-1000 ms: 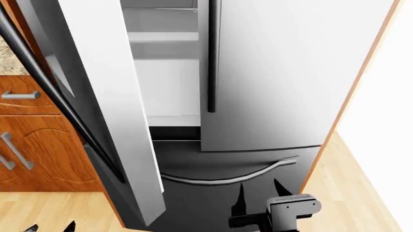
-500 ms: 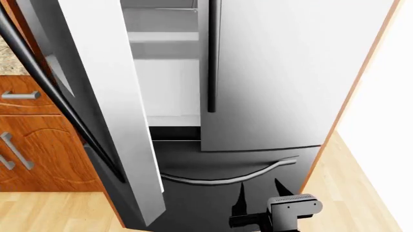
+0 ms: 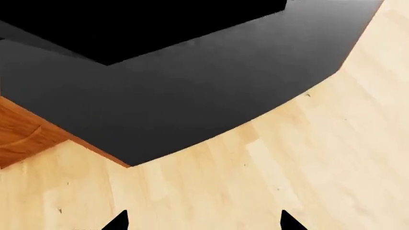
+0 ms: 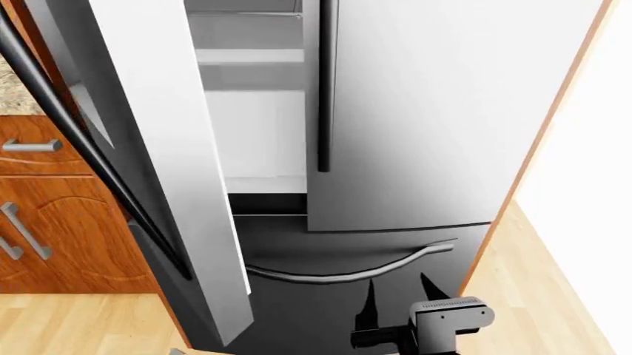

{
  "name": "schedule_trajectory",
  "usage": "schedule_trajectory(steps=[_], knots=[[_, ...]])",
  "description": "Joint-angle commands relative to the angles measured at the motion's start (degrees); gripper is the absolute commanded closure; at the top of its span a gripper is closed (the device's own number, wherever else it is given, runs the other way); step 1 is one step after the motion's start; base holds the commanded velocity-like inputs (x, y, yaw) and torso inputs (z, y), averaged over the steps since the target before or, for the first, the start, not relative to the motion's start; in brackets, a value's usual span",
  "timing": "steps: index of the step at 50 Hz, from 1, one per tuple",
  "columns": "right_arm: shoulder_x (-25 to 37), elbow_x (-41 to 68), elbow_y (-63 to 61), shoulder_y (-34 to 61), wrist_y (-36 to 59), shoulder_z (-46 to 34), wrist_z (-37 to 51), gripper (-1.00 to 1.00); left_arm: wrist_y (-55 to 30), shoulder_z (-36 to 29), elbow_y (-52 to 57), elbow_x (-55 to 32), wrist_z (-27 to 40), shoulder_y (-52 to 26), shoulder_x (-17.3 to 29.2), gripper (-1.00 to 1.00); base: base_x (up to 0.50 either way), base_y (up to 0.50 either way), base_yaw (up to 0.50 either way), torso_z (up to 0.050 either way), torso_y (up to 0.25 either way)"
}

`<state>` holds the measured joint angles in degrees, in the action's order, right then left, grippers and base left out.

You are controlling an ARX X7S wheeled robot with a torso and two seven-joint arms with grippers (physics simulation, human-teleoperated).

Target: Open the fridge doors

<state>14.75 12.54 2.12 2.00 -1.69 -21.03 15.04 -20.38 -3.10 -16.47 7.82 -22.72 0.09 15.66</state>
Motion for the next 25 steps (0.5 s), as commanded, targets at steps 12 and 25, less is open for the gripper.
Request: schedule_trajectory(steps=[12,25], knots=[[0.5,0.5,-0.4,0.0,-0.2,-0.2,0.4,-1.0,-5.9,-10.8,4.5,7.5,-3.1,-4.4,-1.0,-1.0,0.0,0.0,0.0,0.0,0.0],[0.6,0.5,0.0,0.2,-0.4,-0.5,0.7,-1.0,-8.7,-15.1,19.8,7.0,-8.7,0.3,-1.3,-1.0,0.0,0.0,0.0,0.0,0.0]])
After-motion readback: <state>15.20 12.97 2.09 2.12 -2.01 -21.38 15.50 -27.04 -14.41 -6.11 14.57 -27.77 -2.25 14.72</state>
